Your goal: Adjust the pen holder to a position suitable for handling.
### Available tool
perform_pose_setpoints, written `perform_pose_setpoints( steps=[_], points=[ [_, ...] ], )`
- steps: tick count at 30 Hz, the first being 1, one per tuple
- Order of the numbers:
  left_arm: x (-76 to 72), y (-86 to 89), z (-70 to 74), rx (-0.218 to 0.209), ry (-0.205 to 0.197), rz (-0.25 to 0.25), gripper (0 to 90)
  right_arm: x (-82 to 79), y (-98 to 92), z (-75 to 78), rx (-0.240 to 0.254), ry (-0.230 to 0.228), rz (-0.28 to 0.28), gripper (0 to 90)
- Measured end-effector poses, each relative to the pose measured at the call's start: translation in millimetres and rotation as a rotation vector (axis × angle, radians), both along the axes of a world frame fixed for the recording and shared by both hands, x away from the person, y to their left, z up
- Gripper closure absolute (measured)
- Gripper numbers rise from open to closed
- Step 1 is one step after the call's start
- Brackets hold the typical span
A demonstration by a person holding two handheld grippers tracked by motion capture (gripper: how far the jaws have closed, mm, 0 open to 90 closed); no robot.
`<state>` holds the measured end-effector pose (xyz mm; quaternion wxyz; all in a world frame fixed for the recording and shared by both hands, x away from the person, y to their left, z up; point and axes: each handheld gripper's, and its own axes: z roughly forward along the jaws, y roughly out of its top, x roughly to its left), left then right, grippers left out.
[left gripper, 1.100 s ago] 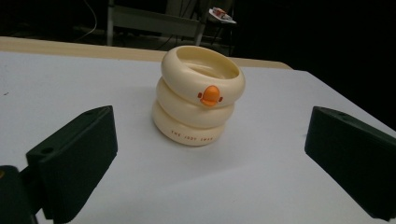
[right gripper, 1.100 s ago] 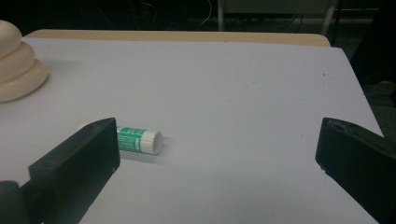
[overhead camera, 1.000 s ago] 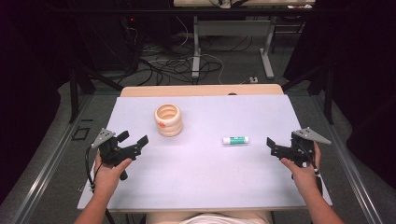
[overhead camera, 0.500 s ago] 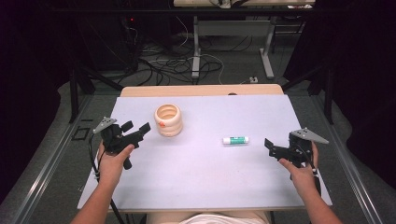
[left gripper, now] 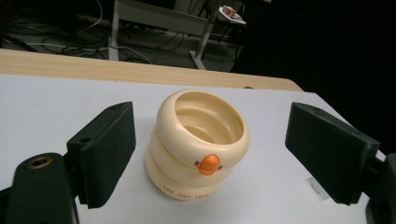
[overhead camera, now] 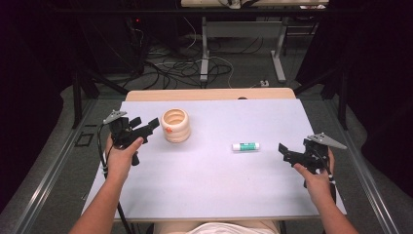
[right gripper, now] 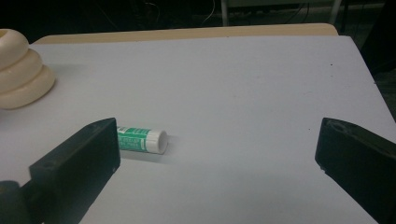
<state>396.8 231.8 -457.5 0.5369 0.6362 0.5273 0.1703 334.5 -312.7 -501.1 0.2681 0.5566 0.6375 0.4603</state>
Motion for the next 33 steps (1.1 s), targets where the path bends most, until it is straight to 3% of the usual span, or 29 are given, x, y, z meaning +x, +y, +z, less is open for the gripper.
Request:
perform_pose_setpoints(
  steps=[4, 6, 7, 8, 9, 10, 11, 12, 19, 23, 27, 31, 33],
  points=[
    [7.0, -1.3, 1.8, 0.022, 0.018, -0.001, 16.9, 2.2, 2.3, 0.1, -0.004, 0.021, -0.003, 0.0],
    [9.9, -2.2, 2.9, 0.026, 0.026, 0.003, 18.1, 4.1, 3.5, -1.3, -0.005, 0.003, 0.009, 0.0],
    [12.3, -2.5, 3.8, 0.028, 0.033, 0.0, 19.1, 3.5, 4.5, -0.9, -0.009, 0.02, 0.008, 0.0],
    [14.3, -2.6, 4.6, 0.034, 0.045, 0.003, 20.3, 5.7, 6.6, -3.4, -0.003, -0.017, 0.006, 0.0],
    [16.1, -2.9, 4.9, 0.037, 0.048, 0.011, 20.3, 5.7, 6.6, -3.4, -0.003, -0.017, 0.006, 0.0],
    [19.4, -3.2, 5.2, 0.035, 0.05, 0.019, 20.4, 5.9, 7.2, -3.4, 0.003, -0.019, 0.006, 0.0],
    [22.0, -2.9, 5.6, 0.031, 0.054, 0.02, 20.6, 4.4, 6.2, -0.8, -0.009, 0.016, 0.017, 0.0],
    [24.1, -2.9, 5.6, 0.028, 0.058, 0.024, 20.9, 5.8, 6.2, -0.8, -0.011, 0.001, 0.017, 0.2],
    [41.8, -4.1, 8.0, 0.022, 0.124, 0.036, 22.2, 7.2, 7.1, 0.0, -0.001, 0.017, 0.021, 0.3],
    [49.0, -7.1, 10.1, 0.02, 0.173, 0.021, 25.6, 8.5, 6.0, -0.6, -0.002, -0.009, 0.015, 0.6],
    [54.1, -11.1, 9.3, 0.003, 0.195, 0.023, 26.9, 10.2, 5.0, -2.5, 0.001, 0.023, 0.028, 1.0],
    [60.6, -14.1, 7.6, -0.004, 0.221, 0.024, 27.5, 10.9, 5.5, -2.7, 0.004, 0.008, 0.032, 1.3],
    [63.5, -15.5, 7.3, 0.0, 0.236, 0.018, 28.0, 10.3, 6.6, -2.0, 0.015, 0.022, 0.031, 1.5]
  ],
)
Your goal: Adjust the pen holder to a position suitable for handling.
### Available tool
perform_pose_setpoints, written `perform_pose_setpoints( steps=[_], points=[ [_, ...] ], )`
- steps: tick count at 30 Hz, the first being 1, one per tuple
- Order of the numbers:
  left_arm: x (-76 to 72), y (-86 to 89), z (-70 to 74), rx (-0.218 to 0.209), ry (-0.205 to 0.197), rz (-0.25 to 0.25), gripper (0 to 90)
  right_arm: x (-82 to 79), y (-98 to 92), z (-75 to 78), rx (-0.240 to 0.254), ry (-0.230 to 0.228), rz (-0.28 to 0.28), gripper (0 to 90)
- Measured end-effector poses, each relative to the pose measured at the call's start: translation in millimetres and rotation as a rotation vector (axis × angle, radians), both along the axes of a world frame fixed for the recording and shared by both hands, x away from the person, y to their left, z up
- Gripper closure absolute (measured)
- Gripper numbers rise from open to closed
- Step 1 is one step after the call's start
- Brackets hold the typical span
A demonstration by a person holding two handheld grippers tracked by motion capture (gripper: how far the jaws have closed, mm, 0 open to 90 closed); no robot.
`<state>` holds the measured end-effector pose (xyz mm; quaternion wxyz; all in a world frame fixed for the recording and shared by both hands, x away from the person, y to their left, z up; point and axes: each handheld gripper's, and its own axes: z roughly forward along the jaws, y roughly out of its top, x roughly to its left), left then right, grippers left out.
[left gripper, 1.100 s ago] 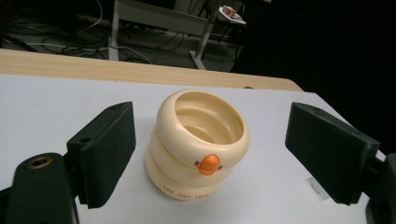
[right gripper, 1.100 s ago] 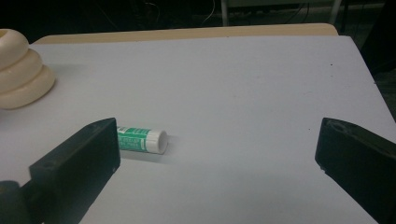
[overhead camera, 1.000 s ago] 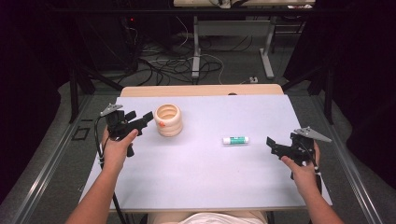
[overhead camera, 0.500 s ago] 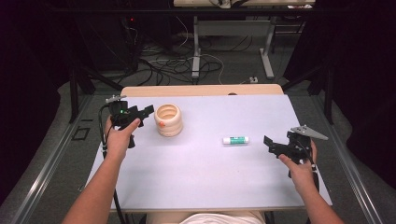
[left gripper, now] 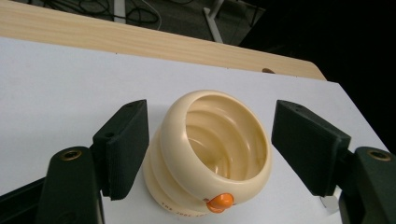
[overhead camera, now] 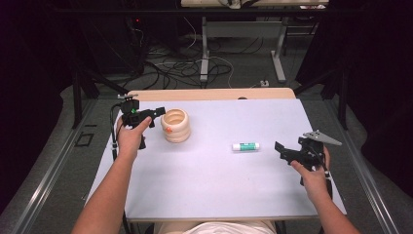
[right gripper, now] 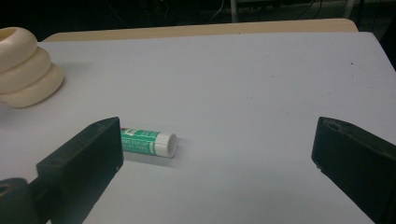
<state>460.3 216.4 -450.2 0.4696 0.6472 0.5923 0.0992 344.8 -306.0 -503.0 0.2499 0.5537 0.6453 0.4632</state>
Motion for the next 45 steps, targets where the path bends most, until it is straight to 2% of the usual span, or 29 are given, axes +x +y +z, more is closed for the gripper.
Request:
perform_pose_setpoints(
  steps=[2, 3, 4, 6, 7, 9, 18, 19, 20, 23, 27, 32, 39, 45],
  points=[
    [2.8, -1.8, 0.3, -0.004, 0.008, 0.003, 28.6, -0.6, -0.2, 1.0, -0.01, -0.001, 0.003, 1.5],
    [3.8, -1.7, 1.0, -0.003, 0.018, -0.003, 29.1, -0.2, 0.3, 0.8, -0.002, -0.014, 0.001, 1.5],
    [5.1, -1.6, 1.3, -0.007, 0.027, -0.009, 29.6, -0.9, 0.3, 1.4, 0.002, -0.009, 0.002, 1.5],
    [7.7, -3.0, 0.6, -0.031, 0.036, 0.001, 29.9, -1.1, -0.9, 1.7, -0.002, -0.009, 0.0, 1.7],
    [9.5, -3.1, 1.7, -0.028, 0.06, -0.001, 32.1, -0.7, -1.0, 0.7, 0.005, -0.013, -0.002, 2.0],
    [12.6, -3.1, 3.0, -0.02, 0.084, -0.007, 33.7, -0.6, -1.7, 0.7, 0.003, -0.011, 0.005, 2.1],
    [21.6, -4.9, -2.7, -0.08, 0.194, 0.003, 39.0, -0.7, -2.5, 2.0, 0.021, 0.005, 0.001, 3.5],
    [22.9, -4.4, -3.9, -0.091, 0.212, 0.012, 39.0, 1.8, -0.7, -0.6, 0.033, -0.04, -0.011, 3.7],
    [24.2, -3.5, -5.8, -0.092, 0.213, 0.016, 39.3, 0.0, -2.1, 1.4, 0.019, -0.006, 0.007, 3.9],
    [26.9, -1.4, -8.6, -0.122, 0.243, 0.044, 39.8, -0.6, -0.9, 1.3, 0.019, -0.001, 0.009, 4.1],
    [30.4, 1.0, -15.0, -0.133, 0.299, 0.061, 39.8, -0.2, -0.9, 0.4, 0.015, 0.007, 0.017, 4.7],
    [33.2, 2.0, -21.9, -0.138, 0.334, 0.067, 40.5, 0.1, -0.4, 0.5, 0.014, 0.007, 0.024, 5.1],
    [35.5, 0.9, -29.8, -0.173, 0.368, 0.085, 41.7, 0.8, -0.1, -0.4, 0.008, 0.008, 0.026, 5.8],
    [36.7, -1.2, -36.8, -0.168, 0.402, 0.065, 45.3, 0.9, 0.2, -1.7, 0.013, 0.006, 0.024, 6.3]
  ],
)
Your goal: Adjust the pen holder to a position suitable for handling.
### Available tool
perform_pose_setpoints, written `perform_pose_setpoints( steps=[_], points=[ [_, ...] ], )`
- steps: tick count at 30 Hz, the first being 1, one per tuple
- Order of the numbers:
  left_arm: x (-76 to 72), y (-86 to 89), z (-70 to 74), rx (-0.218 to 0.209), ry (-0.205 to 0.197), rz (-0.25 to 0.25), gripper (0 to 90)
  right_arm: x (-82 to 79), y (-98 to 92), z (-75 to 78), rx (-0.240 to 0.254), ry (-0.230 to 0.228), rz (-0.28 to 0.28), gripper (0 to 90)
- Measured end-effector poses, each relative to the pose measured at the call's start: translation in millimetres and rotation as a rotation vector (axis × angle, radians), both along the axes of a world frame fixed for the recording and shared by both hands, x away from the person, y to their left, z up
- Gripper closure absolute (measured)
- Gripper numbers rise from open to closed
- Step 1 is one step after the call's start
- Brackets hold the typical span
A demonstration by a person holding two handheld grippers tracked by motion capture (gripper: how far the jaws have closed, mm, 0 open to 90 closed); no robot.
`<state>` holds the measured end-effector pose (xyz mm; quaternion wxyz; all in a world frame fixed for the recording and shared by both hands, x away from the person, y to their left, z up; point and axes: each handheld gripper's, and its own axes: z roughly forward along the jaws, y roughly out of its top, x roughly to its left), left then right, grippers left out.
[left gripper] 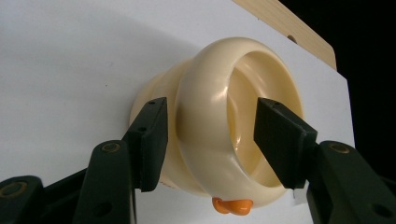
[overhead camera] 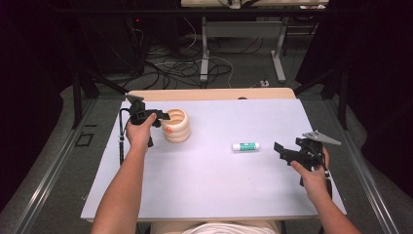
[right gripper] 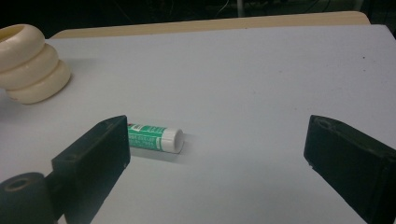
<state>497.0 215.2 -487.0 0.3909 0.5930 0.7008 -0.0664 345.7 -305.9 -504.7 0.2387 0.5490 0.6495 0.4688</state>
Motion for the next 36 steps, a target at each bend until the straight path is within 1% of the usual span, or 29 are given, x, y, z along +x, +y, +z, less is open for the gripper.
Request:
perform_pose_setpoints(
  steps=[3, 5, 6, 7, 8, 10, 11, 12, 13, 14, 15, 16, 17, 18, 19, 20, 21, 23, 25, 29, 30, 31, 32, 33, 34, 36],
  points=[
    [0.1, -0.7, -3.2, -0.008, 0.013, -0.019, 47.7, -0.1, 0.2, -0.1, -0.001, 0.001, 0.001, 6.4],
    [-0.5, -1.1, -4.0, 0.005, 0.011, -0.006, 48.9, -0.1, -0.1, -0.1, -0.006, 0.007, 0.004, 6.6],
    [-0.5, -1.2, -4.2, -0.001, 0.011, 0.001, 49.5, 0.1, -0.2, -0.4, -0.008, 0.008, 0.004, 6.9],
    [-0.3, -0.3, -4.2, -0.004, 0.016, -0.001, 50.3, 0.8, 0.7, -1.4, -0.004, -0.004, -0.006, 7.1],
    [-0.2, 0.2, -4.5, -0.011, 0.017, 0.002, 51.2, 0.2, 0.9, -0.8, -0.001, 0.011, -0.003, 7.2],
    [-0.2, 0.8, -4.4, -0.01, 0.019, 0.006, 54.2, 0.2, 0.6, -1.0, -0.006, 0.007, -0.001, 7.4],
    [-0.2, 0.8, -4.3, -0.009, 0.019, 0.006, 54.2, 0.5, 1.0, -1.4, -0.002, -0.003, -0.004, 7.5],
    [-0.2, 0.8, -4.2, -0.008, 0.02, 0.006, 54.7, 0.3, 1.3, -1.2, 0.0, -0.001, -0.003, 7.7],
    [-0.3, 1.1, -4.1, -0.01, 0.021, 0.007, 55.7, -0.4, 0.6, -0.4, -0.004, 0.011, 0.005, 7.8],
    [-0.3, 1.2, -4.2, -0.011, 0.02, 0.009, 57.0, -0.2, 0.4, -0.6, -0.008, 0.007, 0.001, 7.9],
    [-0.4, 1.4, -4.0, -0.012, 0.023, 0.011, 58.4, -0.3, 0.5, -0.4, -0.004, 0.019, 0.001, 8.4],
    [-0.6, 2.8, -3.8, -0.014, 0.027, 0.004, 58.4, -0.3, 0.5, -0.4, -0.004, 0.019, 0.001, 8.4],
    [-0.6, 2.9, -3.8, -0.011, 0.028, 0.009, 59.2, -0.3, 0.5, -0.4, -0.005, 0.021, 0.0, 8.5],
    [-0.6, 3.1, -3.7, -0.016, 0.032, 0.013, 60.0, -0.1, 1.0, -0.9, 0.004, 0.013, -0.004, 8.6],
    [-0.5, 4.1, -3.7, -0.026, 0.037, 0.011, 60.0, -0.1, 1.0, -0.9, 0.004, 0.013, -0.004, 8.6],
    [-0.4, 3.7, -4.0, -0.036, 0.037, 0.024, 60.3, 0.0, 0.6, -1.0, 0.001, 0.01, -0.002, 8.6],
    [-0.4, 3.9, -3.9, -0.036, 0.042, 0.026, 60.7, -0.7, 0.7, -0.3, -0.001, 0.023, 0.0, 8.8],
    [-0.5, 5.0, -3.7, -0.041, 0.051, 0.023, 61.0, -0.7, 0.5, -0.3, -0.004, 0.022, 0.003, 8.9],
    [-0.7, 5.4, -3.7, -0.054, 0.057, 0.029, 61.6, -0.6, 0.4, -0.4, -0.008, 0.02, 0.005, 9.0],
    [-1.0, 5.1, -2.9, -0.059, 0.061, 0.031, 62.7, -0.6, 0.4, -0.6, -0.007, 0.022, 0.002, 9.3],
    [-1.1, 5.0, -2.7, -0.059, 0.061, 0.032, 62.8, -0.2, 0.6, -1.1, -0.002, 0.014, 0.001, 9.2],
    [-1.2, 5.0, -2.5, -0.059, 0.06, 0.032, 62.9, -0.4, 0.5, -0.9, -0.005, 0.018, 0.002, 9.3],
    [-1.4, 4.6, -1.9, -0.061, 0.066, 0.036, 63.0, -0.3, 0.0, -0.9, -0.011, 0.016, 0.004, 9.3],
    [-1.5, 4.7, -1.7, -0.056, 0.067, 0.034, 63.0, -0.5, 0.3, -0.8, -0.009, 0.021, 0.004, 9.4],
    [-1.7, 4.0, -1.5, -0.058, 0.068, 0.041, 63.0, -0.4, 0.3, -0.8, -0.009, 0.021, 0.004, 9.4],
    [-1.8, 4.1, -1.0, -0.061, 0.08, 0.038, 62.9, -0.8, 0.9, -0.5, -0.003, 0.025, 0.001, 9.4]
  ],
)
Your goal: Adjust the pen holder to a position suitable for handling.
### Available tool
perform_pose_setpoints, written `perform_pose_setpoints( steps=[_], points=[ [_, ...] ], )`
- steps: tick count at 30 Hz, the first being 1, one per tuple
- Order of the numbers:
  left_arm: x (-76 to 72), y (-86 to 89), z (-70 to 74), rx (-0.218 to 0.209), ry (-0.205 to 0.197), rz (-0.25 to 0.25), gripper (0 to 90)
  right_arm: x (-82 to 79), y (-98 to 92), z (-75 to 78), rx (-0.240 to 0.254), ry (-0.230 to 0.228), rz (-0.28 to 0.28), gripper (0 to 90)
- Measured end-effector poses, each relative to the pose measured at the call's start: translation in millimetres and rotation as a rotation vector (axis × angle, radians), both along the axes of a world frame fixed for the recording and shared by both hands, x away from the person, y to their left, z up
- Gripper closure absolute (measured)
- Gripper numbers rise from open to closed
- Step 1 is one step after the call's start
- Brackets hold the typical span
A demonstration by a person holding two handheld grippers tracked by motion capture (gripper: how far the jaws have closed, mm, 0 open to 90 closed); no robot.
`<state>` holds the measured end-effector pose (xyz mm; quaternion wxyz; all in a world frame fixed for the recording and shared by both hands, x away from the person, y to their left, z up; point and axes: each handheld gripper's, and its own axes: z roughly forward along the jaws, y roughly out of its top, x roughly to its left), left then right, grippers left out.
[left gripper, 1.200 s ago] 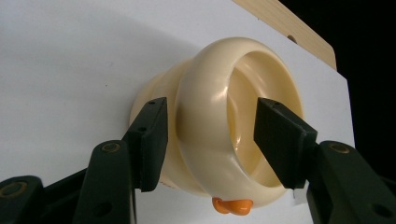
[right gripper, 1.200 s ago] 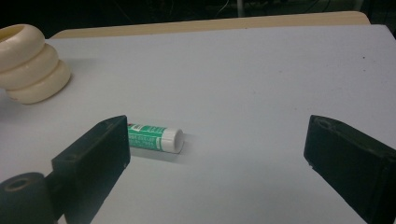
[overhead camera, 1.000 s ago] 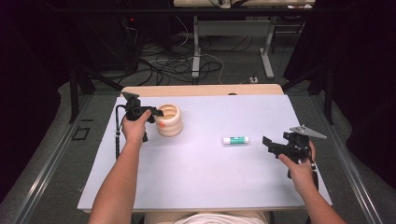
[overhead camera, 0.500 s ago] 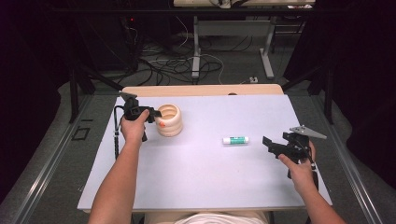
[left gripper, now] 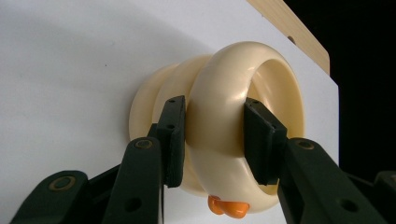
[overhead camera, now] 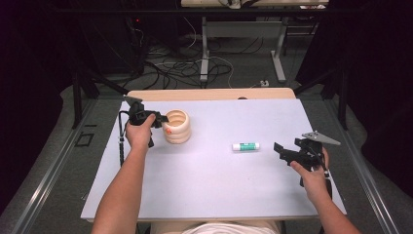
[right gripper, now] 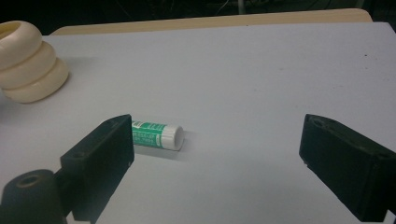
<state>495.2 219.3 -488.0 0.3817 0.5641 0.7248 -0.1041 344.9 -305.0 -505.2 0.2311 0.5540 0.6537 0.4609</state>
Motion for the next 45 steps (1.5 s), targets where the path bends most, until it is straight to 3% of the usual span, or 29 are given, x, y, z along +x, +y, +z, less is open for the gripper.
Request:
perform_pose_setpoints(
  steps=[5, 12, 37, 42, 45],
  points=[
    [-1.5, -0.5, 0.9, -0.005, 0.011, -0.013, 63.0, 0.4, 0.0, -0.6, 0.006, -0.011, -0.002, 9.7],
    [-4.7, -7.0, 3.3, -0.012, 0.022, -0.073, 63.0, -0.1, -0.4, 0.1, -0.001, -0.002, 0.001, 10.0],
    [-30.8, -65.2, 9.5, -0.044, 0.035, -0.311, 63.0, 0.4, 0.5, -0.8, -0.004, -0.014, 0.003, 11.2],
    [-37.3, -75.0, 10.1, -0.052, 0.045, -0.352, 63.0, -0.2, 0.5, -0.2, -0.01, 0.005, 0.007, 11.6],
    [-41.3, -79.9, 10.3, -0.053, 0.049, -0.381, 63.0, 0.5, 0.6, -1.0, -0.007, -0.013, 0.008, 11.6]
  ],
)
